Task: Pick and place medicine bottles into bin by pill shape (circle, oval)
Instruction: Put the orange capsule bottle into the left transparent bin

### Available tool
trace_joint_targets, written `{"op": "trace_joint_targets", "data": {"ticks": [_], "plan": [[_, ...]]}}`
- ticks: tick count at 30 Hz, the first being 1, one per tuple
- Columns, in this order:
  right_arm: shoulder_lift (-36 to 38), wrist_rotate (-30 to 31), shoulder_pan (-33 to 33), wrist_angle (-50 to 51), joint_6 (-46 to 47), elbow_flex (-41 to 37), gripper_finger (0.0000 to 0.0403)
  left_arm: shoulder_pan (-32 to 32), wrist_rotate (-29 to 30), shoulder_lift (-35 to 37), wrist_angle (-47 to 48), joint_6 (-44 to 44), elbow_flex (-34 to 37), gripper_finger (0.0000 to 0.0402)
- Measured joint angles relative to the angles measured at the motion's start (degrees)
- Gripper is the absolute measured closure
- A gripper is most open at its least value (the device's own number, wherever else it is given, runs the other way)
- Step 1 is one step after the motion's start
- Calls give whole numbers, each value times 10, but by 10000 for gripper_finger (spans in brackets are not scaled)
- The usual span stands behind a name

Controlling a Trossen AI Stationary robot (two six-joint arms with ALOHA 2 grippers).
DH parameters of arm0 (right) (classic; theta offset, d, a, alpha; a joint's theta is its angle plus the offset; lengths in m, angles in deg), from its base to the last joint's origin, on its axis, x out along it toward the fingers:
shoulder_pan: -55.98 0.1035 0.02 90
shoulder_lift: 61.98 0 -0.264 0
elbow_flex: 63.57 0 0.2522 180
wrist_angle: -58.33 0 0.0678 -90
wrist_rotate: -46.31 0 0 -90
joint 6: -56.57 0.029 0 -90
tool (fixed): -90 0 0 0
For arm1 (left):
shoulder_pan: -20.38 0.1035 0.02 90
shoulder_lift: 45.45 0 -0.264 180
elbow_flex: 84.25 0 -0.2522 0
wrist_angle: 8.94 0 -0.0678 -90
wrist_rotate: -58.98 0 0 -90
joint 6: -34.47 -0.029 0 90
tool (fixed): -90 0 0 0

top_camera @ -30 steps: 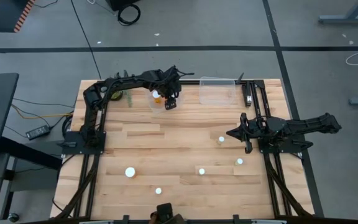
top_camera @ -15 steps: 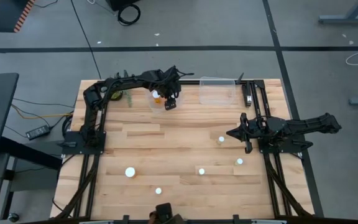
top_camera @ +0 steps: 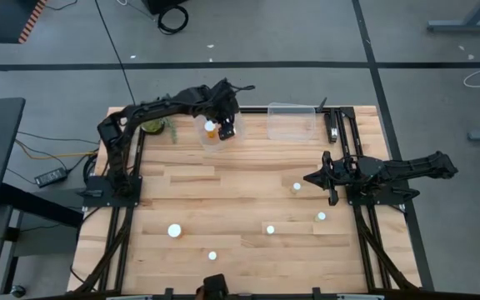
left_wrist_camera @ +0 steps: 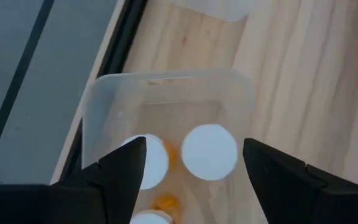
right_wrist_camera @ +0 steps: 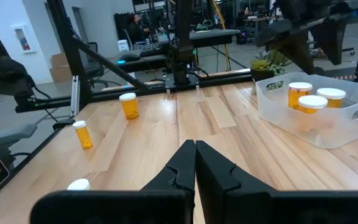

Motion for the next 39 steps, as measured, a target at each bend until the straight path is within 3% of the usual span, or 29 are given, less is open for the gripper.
{"op": "trace_joint_targets", "data": {"ticks": [12, 20, 28, 39], "plan": [[0, 0, 0, 0, 0, 0, 383, -12, 0, 5, 11, 29, 0, 141], [0, 0, 0, 0, 0, 0, 383, -35, -2, 9, 115, 56, 0, 145], [0, 0, 0, 0, 0, 0, 383, -99, -4, 11, 128, 42, 1, 159], [0, 0, 0, 0, 0, 0, 383, -212, -4, 17, 238, 143, 1, 170]]}}
